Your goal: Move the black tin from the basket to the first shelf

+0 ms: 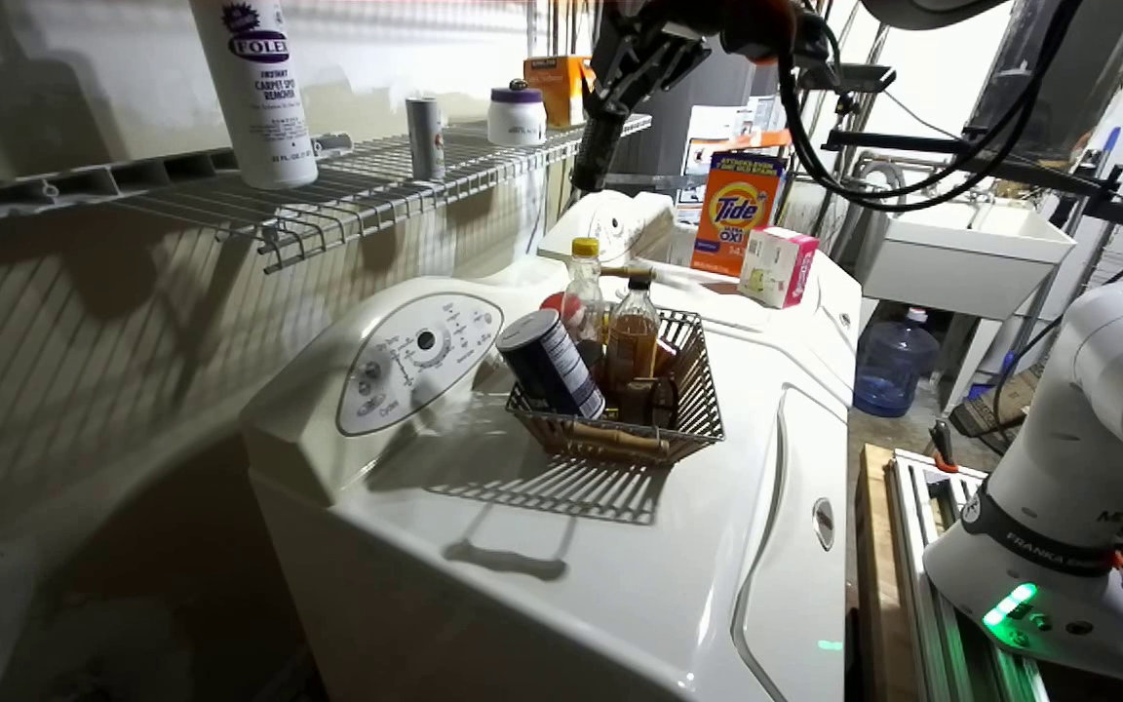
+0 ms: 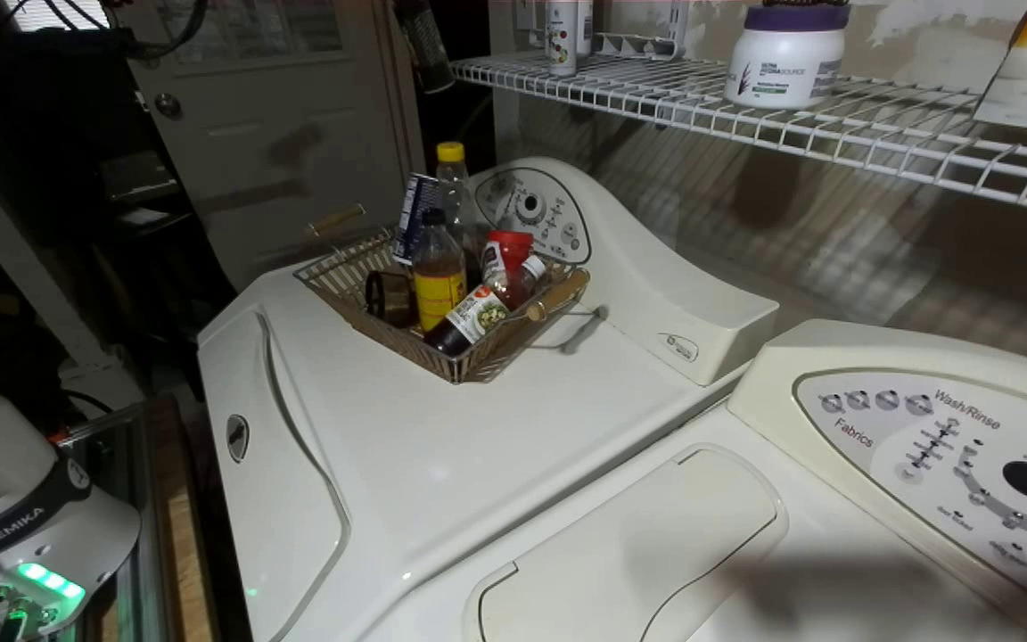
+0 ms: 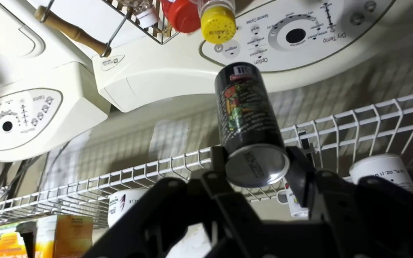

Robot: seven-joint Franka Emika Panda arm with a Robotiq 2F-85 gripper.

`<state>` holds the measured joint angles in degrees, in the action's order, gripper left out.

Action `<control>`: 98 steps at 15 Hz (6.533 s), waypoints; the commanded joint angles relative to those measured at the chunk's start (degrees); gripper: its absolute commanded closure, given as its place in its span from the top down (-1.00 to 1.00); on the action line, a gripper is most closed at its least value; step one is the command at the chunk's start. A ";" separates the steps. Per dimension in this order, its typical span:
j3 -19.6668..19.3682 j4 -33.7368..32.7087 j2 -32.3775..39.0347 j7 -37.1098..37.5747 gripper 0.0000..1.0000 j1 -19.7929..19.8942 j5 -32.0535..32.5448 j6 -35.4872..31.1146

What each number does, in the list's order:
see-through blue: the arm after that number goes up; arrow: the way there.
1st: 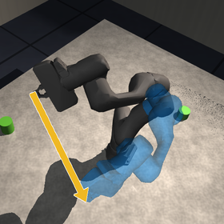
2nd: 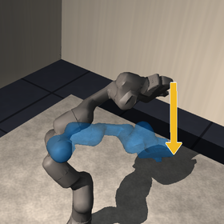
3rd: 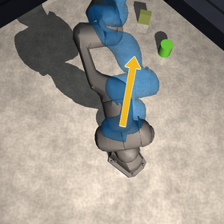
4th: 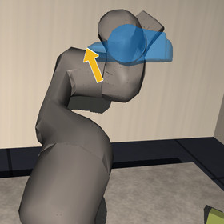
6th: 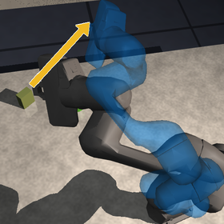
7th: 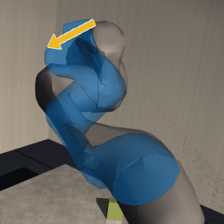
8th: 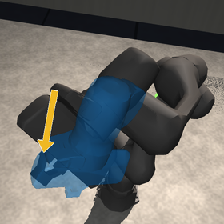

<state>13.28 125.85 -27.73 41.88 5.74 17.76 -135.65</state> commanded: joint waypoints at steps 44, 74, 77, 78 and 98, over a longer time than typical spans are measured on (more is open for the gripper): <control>-11.63 -56.58 46.31 -20.03 -0.59 -5.11 -6.69 14.46; -11.53 -61.70 49.37 -18.50 1.00 -4.96 -7.43 19.91; -11.30 -58.83 46.99 -19.16 1.00 -4.95 -7.25 17.75; -11.17 -57.64 46.02 -19.35 1.00 -4.90 -7.28 16.63; -8.84 -11.51 11.70 -21.80 1.00 -6.93 -6.15 -9.50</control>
<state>3.92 106.00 -9.56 21.01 -1.21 12.59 -141.84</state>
